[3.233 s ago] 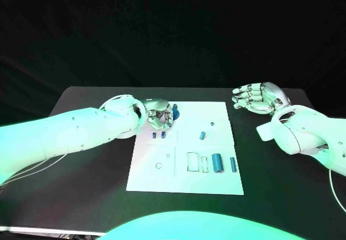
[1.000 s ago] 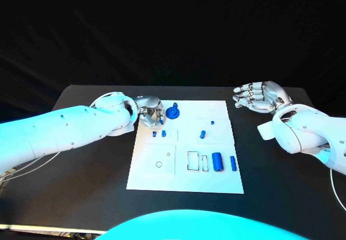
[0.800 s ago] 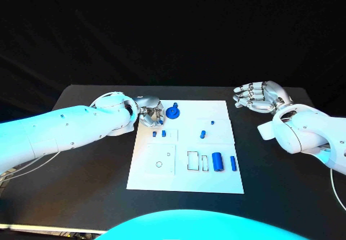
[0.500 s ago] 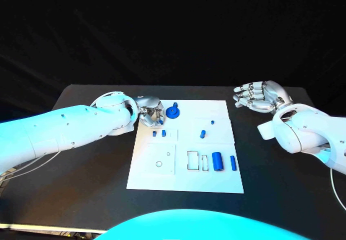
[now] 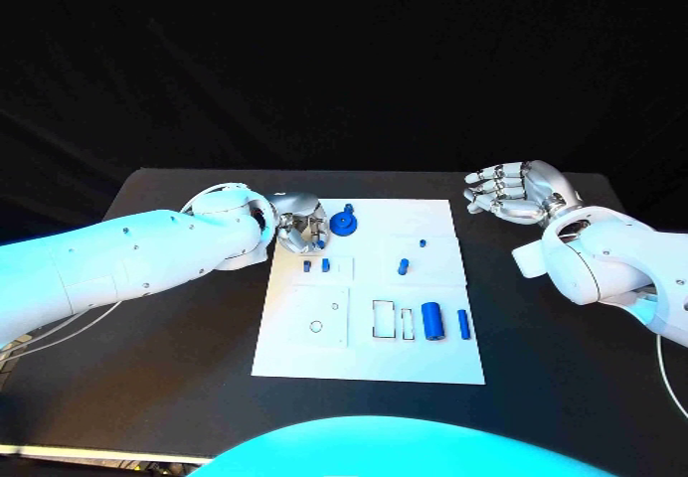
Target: Assemble the parts on the task board
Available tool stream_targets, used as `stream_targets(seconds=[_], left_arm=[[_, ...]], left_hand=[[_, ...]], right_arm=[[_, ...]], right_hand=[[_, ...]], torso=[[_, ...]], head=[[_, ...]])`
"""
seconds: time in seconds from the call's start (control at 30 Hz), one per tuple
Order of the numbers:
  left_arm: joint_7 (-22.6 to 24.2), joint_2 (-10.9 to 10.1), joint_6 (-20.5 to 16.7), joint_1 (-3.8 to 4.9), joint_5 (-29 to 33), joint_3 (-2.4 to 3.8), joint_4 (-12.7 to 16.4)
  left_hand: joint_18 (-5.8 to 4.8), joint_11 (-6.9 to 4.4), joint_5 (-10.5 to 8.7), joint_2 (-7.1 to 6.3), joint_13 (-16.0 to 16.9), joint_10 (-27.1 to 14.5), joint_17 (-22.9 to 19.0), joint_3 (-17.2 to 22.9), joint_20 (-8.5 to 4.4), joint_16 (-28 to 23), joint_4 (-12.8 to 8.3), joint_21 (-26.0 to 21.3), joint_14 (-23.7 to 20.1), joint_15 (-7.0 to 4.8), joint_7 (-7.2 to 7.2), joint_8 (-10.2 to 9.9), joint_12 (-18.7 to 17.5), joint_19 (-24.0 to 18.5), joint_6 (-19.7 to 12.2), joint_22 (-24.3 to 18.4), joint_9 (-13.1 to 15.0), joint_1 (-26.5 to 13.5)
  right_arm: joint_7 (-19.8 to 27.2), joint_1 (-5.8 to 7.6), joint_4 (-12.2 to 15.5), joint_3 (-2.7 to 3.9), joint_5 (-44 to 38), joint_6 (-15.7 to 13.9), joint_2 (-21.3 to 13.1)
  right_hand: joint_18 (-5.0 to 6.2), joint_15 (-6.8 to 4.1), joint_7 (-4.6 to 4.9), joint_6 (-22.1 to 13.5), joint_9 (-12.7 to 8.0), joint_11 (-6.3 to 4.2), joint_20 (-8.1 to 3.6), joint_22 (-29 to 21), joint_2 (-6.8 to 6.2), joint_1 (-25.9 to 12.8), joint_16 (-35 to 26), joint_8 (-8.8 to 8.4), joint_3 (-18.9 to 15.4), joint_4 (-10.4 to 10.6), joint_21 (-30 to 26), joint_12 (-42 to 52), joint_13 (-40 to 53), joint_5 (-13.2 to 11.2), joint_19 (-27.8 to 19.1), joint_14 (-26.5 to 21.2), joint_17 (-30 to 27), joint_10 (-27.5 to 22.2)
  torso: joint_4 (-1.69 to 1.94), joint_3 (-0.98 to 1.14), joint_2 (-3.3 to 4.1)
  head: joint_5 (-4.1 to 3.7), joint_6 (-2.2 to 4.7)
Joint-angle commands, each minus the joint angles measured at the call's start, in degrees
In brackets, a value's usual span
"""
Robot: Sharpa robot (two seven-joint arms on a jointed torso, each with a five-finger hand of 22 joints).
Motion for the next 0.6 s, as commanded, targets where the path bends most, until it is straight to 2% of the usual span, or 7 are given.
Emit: stream_targets(seconds=[0.03, 0.2, 0.33, 0.6], left_arm=[[-0.1, 0.0, 1.7, -0.14, 0.1, -0.10, 0.2], [-0.4, 0.0, 1.8, -0.15, -0.3, -0.10, 0.1], [-0.5, 0.0, 1.9, -0.15, -0.5, -0.10, 0.1], [-0.6, -0.1, 1.2, -0.15, -0.6, -0.10, 0.2]], left_hand=[[0.31, -0.16, -0.24, -0.03, 0.1, 0.5, 0.1, -0.2, -0.15, 0.2, -0.4, -0.2, 0.0, -0.21, 0.09, 0.2, -0.4, -0.2, 0.5, 0.0, 0.2, -0.4], [0.31, -0.19, -0.27, -0.10, 0.1, 0.6, 0.1, -0.2, -0.17, 0.2, -0.4, -0.2, 0.0, -0.23, 0.06, 0.2, -0.4, -0.2, 0.6, 0.0, 0.3, -0.5], [0.32, -0.19, -0.30, -0.70, 0.3, 0.8, 0.0, -0.6, -0.23, 0.2, -0.7, -0.4, -0.1, -0.27, 0.06, -0.1, -0.5, -0.2, 0.4, -0.1, 0.3, -0.6], [0.38, -0.02, -0.16, -1.42, 1.0, 0.7, -0.3, -1.3, -0.20, 0.1, -0.8, -1.2, -0.4, -0.11, 0.46, -2.0, -0.7, -0.5, -1.8, -0.8, 0.1, -1.3]], right_arm=[[0.7, -0.03, 0.0, 0.03, -0.1, 0.4, 0.0], [0.7, -0.04, 0.0, 0.03, -0.1, 0.4, 0.0], [0.7, -0.05, -0.1, 0.03, -0.1, 0.4, 0.0], [0.6, -0.07, -0.1, 0.03, -0.1, 0.4, 0.0]], right_hand=[[0.69, 0.13, 3.13, -0.5, -0.1, 0.03, 0.02, -0.1, -0.01, -0.4, -0.2, 0.26, 0.1, -0.4, -0.1, 0.2, -0.1, 0.2, -0.3, 0.2, -0.1, -0.5], [0.69, 0.13, 3.13, -0.5, -0.1, 0.03, 0.02, -0.1, -0.01, -0.4, -0.2, 0.26, 0.1, -0.4, -0.1, 0.2, -0.1, 0.2, -0.3, 0.2, -0.1, -0.5], [0.69, 0.13, 3.13, -0.5, -0.1, 0.03, 0.02, -0.1, -0.01, -0.4, -0.2, 0.26, 0.1, -0.4, -0.1, 0.2, -0.1, 0.2, -0.3, 0.2, -0.1, -0.5], [0.70, 0.14, 3.13, -0.5, -0.2, 0.03, 0.04, -0.8, 0.04, -0.5, -0.6, 0.40, 0.1, -0.6, -0.1, 0.5, -0.6, 0.3, -0.2, 0.4, -0.4, -0.6]], torso=[[0.03, -0.01, -0.01], [0.00, -0.03, 0.00], [0.02, -0.05, 0.00], [0.02, -0.04, -0.01]], head=[[0.02, 0.03], [0.02, 0.00], [0.06, 0.01], [0.08, 0.06]])
